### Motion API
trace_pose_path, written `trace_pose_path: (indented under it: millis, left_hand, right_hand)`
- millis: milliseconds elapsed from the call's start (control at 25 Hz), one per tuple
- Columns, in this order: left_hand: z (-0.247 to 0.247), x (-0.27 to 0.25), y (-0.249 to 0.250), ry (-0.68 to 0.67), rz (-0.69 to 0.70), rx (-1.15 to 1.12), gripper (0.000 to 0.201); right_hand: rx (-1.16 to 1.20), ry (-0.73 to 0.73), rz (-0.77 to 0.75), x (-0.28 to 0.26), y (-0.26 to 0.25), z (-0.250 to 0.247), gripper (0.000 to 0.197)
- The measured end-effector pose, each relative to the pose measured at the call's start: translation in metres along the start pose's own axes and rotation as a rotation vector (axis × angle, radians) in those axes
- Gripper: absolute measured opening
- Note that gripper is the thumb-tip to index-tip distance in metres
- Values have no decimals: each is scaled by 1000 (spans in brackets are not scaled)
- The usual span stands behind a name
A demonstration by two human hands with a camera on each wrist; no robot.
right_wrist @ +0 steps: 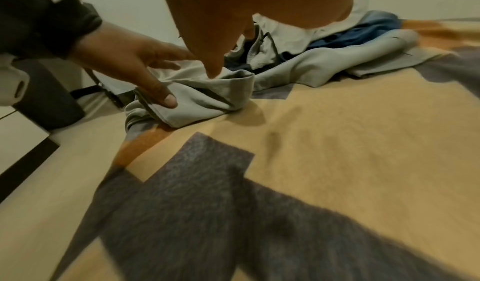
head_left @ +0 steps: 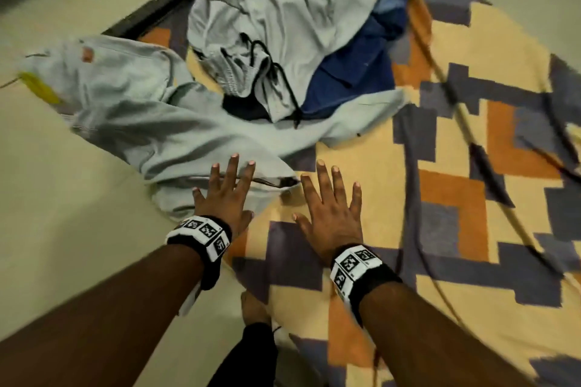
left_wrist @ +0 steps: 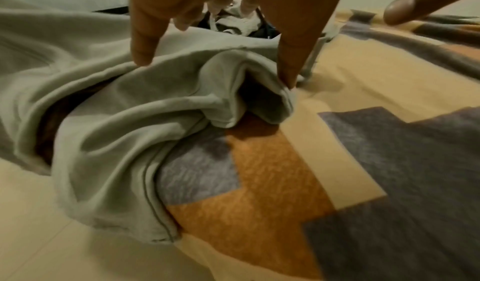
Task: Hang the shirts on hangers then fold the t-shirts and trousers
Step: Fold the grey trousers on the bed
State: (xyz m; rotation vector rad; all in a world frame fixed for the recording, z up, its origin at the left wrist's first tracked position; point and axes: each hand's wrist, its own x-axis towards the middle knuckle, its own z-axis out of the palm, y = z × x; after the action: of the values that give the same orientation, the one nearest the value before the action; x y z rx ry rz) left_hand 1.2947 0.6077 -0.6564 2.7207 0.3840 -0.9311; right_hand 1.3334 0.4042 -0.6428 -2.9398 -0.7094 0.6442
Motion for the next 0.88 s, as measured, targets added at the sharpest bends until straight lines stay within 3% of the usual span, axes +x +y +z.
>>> trace_pose_path:
  millis: [240,440,600,680,760,880]
  left_hand:
    - [-3,36,-24,-61,-4,-49,92]
    - [-34,68,-16,146,26,-91,82]
    - [-72,122,-11,305,64,-142,71]
    - [-91,140,-7,358,138,-55,72]
    - [-110,160,-14,338,183,56,72]
    - [-141,174,-41,274,100,142,65]
  right_hand:
    - [-92,-130,-138,84,-15,-13,71]
    - [-48,-58,-177,148,-16,-32,77]
    - [-176,21,-119,198,-21,-28,66]
    - [-210,80,-106,212,-21,-33,60]
    - [-225,88,-117,224,-23,-42,44]
    - [-126,122,-94,219,-13,-69,31]
